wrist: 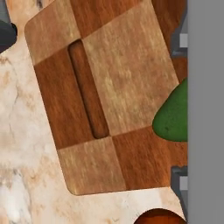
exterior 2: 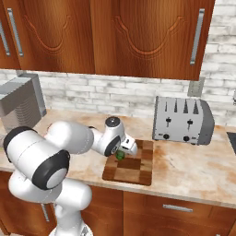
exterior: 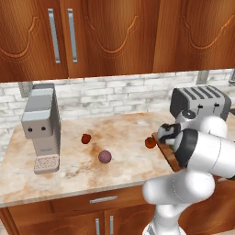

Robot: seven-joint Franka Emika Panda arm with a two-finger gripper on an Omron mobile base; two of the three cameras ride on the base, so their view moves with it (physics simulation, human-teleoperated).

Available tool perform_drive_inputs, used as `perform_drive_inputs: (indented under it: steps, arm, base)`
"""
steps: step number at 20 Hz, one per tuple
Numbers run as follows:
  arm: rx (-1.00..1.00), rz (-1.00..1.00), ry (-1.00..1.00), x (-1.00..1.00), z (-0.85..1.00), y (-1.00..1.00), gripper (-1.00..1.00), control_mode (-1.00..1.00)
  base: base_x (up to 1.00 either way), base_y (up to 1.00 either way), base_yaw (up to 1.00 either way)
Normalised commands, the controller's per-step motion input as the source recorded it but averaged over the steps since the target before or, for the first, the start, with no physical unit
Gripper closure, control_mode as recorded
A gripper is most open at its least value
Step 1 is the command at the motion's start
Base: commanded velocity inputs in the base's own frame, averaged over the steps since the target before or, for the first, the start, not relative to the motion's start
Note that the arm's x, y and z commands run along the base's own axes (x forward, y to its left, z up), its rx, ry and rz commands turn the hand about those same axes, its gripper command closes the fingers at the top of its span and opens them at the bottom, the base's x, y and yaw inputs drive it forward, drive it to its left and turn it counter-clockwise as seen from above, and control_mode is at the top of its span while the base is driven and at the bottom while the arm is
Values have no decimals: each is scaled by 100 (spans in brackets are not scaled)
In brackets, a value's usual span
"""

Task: Place the avocado, onion, tomato, and bell pepper on the cutting board.

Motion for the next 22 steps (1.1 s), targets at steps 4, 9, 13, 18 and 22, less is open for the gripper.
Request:
perform_drive_inputs:
  steps: [4, 9, 13, 18, 22]
  arm:
    - [0, 0, 0, 0, 49, 1, -100, -100]
    - [4, 0, 0, -1, 36, 33, -100, -100]
    - [4, 1, 0, -1, 19, 54, -100, -100]
    - [1, 1, 0, 0, 9, 41, -100, -100]
    - [0, 0, 0, 0, 1, 33, -100, -100]
  base:
    - [0, 0, 0]
    - [0, 0, 0]
    - [0, 0, 0]
    - [0, 0, 0]
    - [0, 0, 0]
